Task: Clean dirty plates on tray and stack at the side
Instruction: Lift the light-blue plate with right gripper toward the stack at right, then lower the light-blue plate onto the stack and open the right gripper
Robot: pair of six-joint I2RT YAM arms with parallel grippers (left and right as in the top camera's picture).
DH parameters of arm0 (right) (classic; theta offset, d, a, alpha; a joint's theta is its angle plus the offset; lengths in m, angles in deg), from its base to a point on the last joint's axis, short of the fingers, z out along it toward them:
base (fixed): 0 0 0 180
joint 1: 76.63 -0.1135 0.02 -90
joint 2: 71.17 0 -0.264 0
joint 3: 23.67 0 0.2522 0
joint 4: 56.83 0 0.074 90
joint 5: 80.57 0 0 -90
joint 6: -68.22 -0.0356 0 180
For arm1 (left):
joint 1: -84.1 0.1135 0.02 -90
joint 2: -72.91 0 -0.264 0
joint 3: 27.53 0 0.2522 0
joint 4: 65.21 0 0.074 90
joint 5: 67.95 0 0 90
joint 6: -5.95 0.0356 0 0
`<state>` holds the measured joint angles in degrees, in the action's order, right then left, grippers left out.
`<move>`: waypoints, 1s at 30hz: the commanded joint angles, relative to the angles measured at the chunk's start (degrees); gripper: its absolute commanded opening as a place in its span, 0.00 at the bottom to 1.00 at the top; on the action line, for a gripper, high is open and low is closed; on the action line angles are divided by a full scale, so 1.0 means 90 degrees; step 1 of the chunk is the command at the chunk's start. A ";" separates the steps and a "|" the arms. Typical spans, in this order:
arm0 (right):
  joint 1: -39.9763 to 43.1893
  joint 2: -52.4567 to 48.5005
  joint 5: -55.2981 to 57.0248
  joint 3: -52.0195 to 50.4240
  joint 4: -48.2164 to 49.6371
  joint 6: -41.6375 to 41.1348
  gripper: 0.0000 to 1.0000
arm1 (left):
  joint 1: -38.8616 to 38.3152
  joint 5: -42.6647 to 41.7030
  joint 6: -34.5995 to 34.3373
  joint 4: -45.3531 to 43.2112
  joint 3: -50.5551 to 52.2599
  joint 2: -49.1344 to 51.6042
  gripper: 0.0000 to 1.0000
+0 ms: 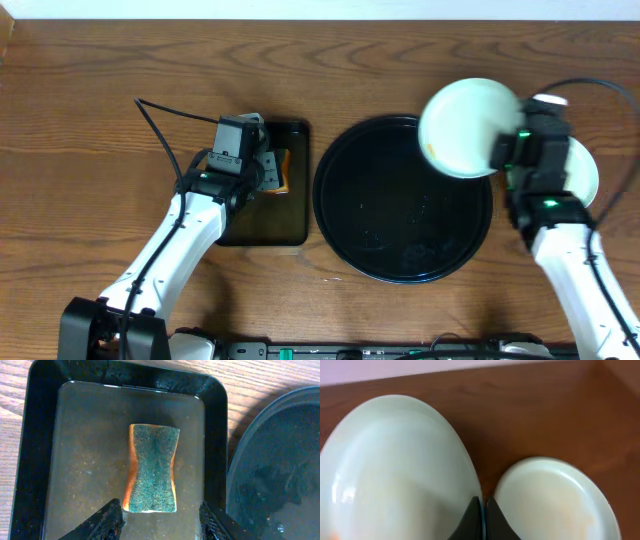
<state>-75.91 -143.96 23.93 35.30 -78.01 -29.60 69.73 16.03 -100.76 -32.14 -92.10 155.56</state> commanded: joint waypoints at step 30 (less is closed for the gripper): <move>0.3349 -0.1705 -0.4104 0.0070 -0.0301 -0.1078 0.70 | -0.0007 0.0063 0.0007 0.0041 -0.0046 0.0051 0.52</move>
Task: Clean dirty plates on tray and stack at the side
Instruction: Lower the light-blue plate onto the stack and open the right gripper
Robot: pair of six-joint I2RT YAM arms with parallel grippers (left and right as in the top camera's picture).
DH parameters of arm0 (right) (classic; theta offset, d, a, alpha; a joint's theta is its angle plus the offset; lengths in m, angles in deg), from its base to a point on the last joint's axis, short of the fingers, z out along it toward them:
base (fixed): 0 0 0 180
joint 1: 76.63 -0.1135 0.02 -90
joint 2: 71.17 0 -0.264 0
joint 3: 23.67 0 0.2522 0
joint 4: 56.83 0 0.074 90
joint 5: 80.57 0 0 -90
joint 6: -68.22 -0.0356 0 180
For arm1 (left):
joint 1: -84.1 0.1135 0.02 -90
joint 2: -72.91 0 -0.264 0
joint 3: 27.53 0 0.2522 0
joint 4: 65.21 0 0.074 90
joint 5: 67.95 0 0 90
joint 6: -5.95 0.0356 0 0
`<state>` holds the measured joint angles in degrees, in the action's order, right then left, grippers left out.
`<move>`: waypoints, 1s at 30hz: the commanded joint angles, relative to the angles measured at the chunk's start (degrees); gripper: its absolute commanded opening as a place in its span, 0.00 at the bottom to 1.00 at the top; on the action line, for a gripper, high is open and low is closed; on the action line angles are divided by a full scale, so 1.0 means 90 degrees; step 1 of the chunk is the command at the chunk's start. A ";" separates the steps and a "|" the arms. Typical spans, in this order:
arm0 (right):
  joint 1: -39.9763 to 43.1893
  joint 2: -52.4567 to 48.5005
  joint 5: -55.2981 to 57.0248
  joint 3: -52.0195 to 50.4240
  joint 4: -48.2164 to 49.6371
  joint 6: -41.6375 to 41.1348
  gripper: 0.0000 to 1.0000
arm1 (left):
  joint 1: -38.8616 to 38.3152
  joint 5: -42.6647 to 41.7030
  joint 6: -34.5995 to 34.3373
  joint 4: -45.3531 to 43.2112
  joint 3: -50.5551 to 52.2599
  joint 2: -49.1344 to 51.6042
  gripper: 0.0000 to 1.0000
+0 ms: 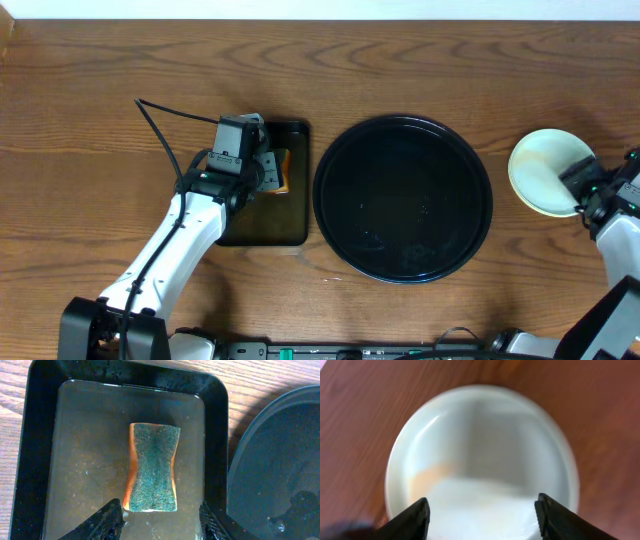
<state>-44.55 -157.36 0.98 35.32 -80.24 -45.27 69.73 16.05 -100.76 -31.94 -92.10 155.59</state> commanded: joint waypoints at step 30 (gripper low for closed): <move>-0.3575 0.1275 0.0257 0.1158 -0.3706 0.1974 0.99 | 0.1190 -0.0260 0.0469 0.3633 -0.0845 -0.0835 0.81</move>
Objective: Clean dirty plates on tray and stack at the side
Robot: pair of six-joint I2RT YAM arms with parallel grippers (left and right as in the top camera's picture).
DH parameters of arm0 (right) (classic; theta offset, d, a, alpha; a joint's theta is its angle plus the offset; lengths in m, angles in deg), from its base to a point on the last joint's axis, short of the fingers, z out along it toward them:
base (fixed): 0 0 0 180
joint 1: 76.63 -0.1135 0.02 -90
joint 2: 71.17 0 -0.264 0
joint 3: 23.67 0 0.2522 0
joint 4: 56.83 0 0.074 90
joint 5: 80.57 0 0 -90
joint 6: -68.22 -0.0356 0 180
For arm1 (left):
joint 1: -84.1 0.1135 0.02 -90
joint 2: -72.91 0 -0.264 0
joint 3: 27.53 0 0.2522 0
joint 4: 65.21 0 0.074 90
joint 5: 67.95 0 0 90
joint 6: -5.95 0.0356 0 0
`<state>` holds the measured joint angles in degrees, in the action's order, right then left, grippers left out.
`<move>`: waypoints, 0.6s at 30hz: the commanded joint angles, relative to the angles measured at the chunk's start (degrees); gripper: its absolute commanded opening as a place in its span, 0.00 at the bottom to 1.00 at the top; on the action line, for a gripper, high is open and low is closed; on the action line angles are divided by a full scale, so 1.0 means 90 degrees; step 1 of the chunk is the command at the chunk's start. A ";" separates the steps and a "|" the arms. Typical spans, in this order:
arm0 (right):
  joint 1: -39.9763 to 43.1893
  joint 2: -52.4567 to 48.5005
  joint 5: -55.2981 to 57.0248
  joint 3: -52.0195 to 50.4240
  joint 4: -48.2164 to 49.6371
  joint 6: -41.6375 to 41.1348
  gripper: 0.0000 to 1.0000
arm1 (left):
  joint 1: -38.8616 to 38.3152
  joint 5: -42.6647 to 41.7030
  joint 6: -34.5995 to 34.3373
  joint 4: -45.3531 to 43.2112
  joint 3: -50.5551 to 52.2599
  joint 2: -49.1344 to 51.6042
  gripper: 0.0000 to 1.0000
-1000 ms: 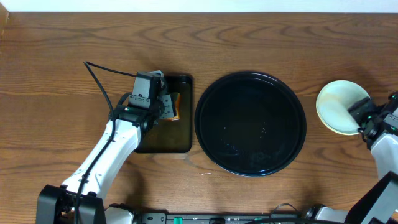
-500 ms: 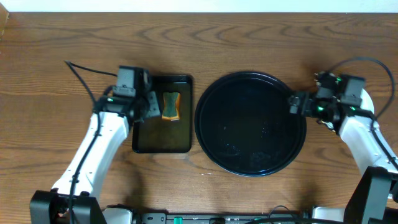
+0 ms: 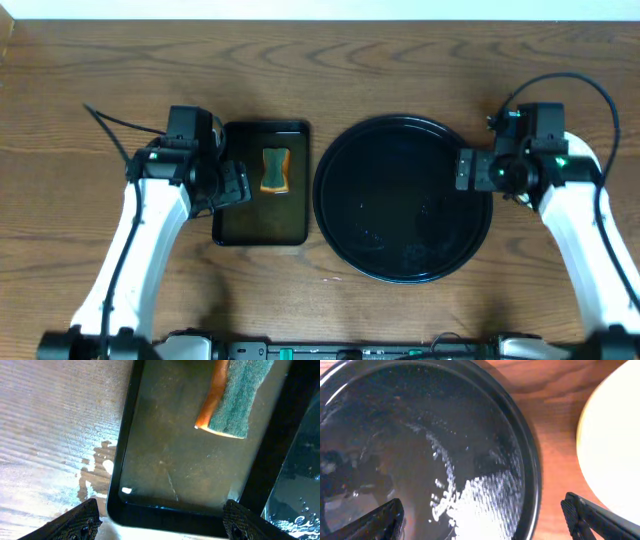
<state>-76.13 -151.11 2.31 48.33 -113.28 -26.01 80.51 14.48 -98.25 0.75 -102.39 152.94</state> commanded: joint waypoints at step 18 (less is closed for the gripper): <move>-0.0063 0.4401 0.0527 -0.1780 0.0289 -0.0095 0.99 | -0.0007 -0.0080 0.0211 -0.0908 0.1853 -0.4376 0.82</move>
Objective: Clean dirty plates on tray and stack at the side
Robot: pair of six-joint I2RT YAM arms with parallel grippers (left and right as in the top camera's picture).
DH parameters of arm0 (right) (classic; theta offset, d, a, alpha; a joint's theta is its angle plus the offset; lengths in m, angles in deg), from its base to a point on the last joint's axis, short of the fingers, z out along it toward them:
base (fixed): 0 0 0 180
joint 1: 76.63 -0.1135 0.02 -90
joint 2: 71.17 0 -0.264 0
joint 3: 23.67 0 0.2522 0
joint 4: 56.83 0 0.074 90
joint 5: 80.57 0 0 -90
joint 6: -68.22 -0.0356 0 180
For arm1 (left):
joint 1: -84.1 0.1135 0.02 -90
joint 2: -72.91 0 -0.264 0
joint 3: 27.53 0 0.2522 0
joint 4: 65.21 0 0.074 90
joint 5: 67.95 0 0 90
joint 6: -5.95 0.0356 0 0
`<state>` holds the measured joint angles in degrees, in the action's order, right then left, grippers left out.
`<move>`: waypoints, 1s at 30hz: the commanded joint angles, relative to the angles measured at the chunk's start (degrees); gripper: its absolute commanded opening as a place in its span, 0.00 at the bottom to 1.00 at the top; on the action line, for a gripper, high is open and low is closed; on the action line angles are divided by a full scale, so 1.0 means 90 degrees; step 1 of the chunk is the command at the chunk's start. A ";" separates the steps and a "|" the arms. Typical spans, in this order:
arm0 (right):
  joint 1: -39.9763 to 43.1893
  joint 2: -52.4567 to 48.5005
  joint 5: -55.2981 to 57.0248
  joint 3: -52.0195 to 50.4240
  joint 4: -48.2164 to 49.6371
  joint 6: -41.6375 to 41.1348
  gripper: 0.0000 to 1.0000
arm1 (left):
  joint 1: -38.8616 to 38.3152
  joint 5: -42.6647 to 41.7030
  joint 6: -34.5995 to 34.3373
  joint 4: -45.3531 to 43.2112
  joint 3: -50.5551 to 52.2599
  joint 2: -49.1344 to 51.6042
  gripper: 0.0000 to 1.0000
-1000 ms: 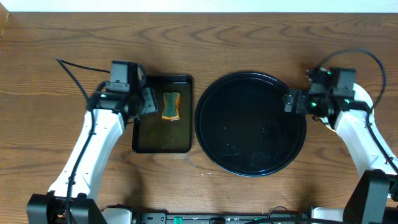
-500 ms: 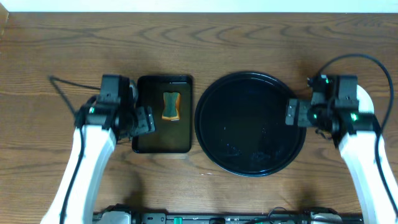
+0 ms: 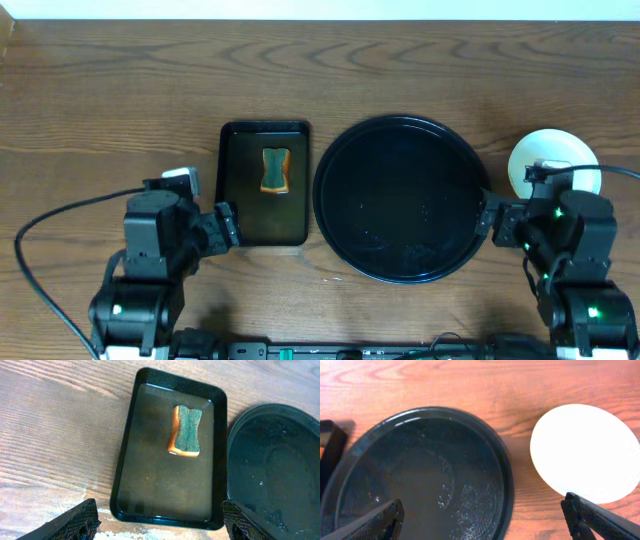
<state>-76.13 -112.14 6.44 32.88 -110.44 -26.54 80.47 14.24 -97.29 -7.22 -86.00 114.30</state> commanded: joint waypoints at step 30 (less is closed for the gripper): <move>-0.0197 0.0733 -0.0053 -0.0112 -0.0109 -0.0039 0.99 | -0.0002 -0.0053 0.0104 -0.0022 0.0032 0.0010 0.82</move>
<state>-76.46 -108.60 6.42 32.33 -111.60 -26.56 80.47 14.24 -97.27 -7.27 -85.98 114.39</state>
